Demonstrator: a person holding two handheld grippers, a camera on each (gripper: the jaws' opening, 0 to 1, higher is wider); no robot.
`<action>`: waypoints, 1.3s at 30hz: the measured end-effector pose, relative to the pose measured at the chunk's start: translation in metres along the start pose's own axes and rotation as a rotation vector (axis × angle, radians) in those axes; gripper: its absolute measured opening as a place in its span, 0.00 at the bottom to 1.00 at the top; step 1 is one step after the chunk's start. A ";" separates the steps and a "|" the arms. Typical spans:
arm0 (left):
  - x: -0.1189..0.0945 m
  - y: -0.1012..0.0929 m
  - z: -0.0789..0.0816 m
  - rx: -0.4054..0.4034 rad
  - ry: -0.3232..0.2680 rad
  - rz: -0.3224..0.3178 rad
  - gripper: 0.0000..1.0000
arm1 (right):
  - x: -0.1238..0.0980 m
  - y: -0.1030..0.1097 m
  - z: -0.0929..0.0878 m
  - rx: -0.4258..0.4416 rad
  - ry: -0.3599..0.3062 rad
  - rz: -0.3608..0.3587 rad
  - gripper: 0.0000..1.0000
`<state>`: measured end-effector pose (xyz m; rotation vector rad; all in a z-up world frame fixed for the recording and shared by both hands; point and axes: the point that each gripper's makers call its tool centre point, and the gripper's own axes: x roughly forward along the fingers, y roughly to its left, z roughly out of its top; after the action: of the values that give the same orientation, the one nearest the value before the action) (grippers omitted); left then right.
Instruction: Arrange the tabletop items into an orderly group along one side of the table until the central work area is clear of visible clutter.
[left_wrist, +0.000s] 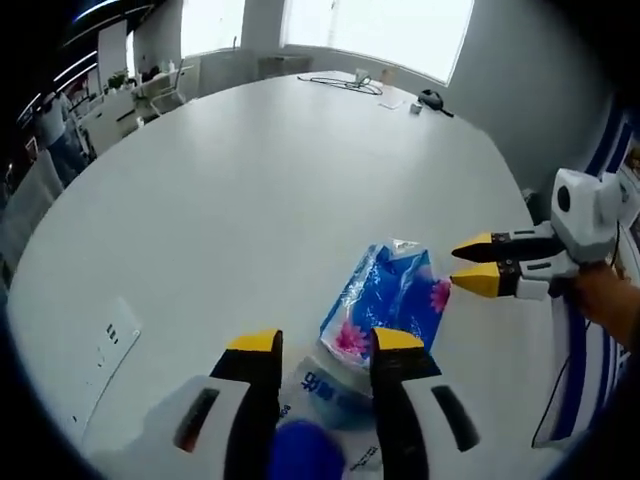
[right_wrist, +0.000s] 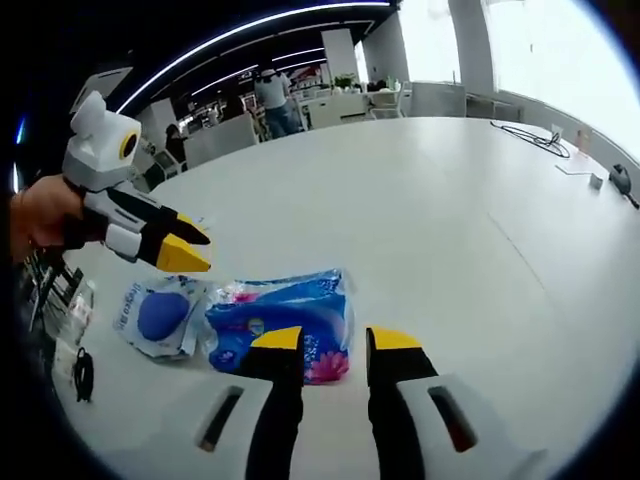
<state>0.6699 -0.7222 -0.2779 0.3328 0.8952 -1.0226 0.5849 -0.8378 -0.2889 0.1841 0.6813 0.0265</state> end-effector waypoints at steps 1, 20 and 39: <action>-0.001 0.001 0.001 0.000 -0.003 0.001 0.36 | 0.000 0.001 0.001 -0.001 -0.001 0.001 0.24; -0.045 -0.001 0.005 -0.010 -0.066 -0.010 0.60 | -0.018 0.026 0.012 -0.022 -0.010 0.036 0.38; -0.122 0.000 -0.008 -0.042 -0.149 0.013 0.63 | -0.050 0.073 0.023 -0.069 -0.029 0.096 0.45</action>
<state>0.6399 -0.6449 -0.1882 0.2237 0.7775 -1.0017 0.5630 -0.7740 -0.2269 0.1505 0.6413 0.1392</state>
